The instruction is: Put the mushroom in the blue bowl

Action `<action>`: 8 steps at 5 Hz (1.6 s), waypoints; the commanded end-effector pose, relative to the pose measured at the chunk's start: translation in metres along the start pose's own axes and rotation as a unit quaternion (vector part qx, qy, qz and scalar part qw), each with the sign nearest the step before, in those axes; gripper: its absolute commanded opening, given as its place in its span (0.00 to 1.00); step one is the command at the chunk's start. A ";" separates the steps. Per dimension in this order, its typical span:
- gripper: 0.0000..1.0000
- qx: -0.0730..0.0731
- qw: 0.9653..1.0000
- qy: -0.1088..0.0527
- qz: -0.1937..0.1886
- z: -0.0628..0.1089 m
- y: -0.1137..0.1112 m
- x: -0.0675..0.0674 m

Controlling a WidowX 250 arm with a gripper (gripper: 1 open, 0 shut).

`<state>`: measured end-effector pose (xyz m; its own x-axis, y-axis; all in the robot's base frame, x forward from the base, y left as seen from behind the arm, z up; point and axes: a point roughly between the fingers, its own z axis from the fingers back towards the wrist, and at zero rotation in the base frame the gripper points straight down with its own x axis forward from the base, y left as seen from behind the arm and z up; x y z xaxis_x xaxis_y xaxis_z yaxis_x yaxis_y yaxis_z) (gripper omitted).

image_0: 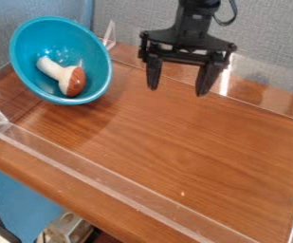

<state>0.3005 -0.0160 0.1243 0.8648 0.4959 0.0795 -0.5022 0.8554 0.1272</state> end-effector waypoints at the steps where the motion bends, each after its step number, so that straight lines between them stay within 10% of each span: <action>1: 1.00 -0.015 1.000 -0.019 -0.017 0.025 -0.005 0.003; 4: 1.00 -0.012 0.995 -0.007 -0.096 0.037 -0.020 -0.008; 8: 1.00 -0.013 0.997 0.031 -0.065 0.005 -0.010 -0.011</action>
<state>0.2947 -0.0344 0.1172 0.9265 0.3753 -0.0277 -0.3692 0.9209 0.1252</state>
